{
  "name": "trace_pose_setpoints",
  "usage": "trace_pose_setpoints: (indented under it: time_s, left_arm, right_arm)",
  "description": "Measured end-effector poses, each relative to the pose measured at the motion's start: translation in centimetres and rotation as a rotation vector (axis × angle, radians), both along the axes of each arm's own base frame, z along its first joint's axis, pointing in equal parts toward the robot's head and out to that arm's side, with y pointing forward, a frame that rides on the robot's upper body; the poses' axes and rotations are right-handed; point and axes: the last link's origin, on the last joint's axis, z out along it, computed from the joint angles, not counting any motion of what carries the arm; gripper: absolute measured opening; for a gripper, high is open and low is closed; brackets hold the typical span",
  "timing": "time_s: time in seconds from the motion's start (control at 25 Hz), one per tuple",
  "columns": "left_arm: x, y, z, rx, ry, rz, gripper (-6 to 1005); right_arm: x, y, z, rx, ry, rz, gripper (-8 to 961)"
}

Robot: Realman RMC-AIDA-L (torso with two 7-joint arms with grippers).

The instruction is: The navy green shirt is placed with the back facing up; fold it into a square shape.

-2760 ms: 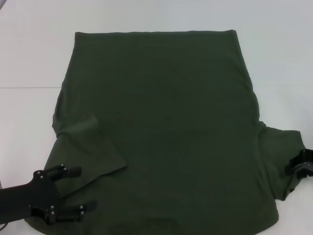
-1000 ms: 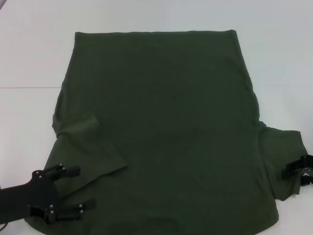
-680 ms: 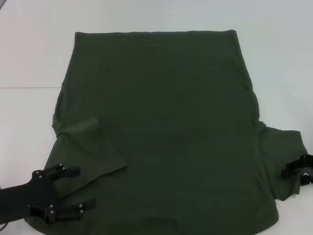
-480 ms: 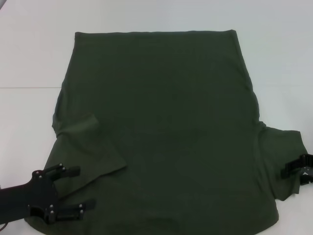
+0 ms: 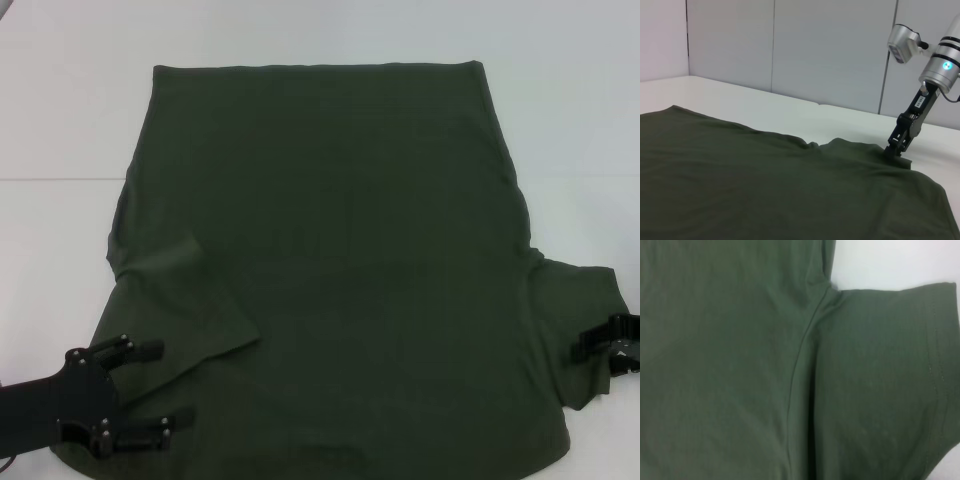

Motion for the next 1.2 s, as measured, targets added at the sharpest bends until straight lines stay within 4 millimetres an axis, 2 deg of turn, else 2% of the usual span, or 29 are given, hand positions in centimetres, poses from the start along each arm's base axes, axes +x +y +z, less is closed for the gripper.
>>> trace_pose_setpoints:
  time_s: [0.24, 0.68, 1.08, 1.2]
  left_arm:
    - [-0.02, -0.02, 0.0, 0.0, 0.0, 0.001, 936]
    - [-0.02, -0.04, 0.02, 0.002, -0.003, 0.002, 936]
    - [0.0, 0.01, 0.02, 0.003, -0.002, 0.002, 937]
    - [0.0, 0.02, 0.03, 0.003, -0.002, 0.002, 937]
  right_arm:
    - [-0.01, 0.01, 0.04, 0.001, 0.0, 0.0, 583]
    - [-0.16, -0.06, -0.06, -0.025, -0.019, 0.017, 465]
    - [-0.24, 0.01, -0.04, -0.031, -0.028, 0.025, 36]
    - [-0.21, -0.03, -0.05, -0.035, -0.031, 0.028, 0]
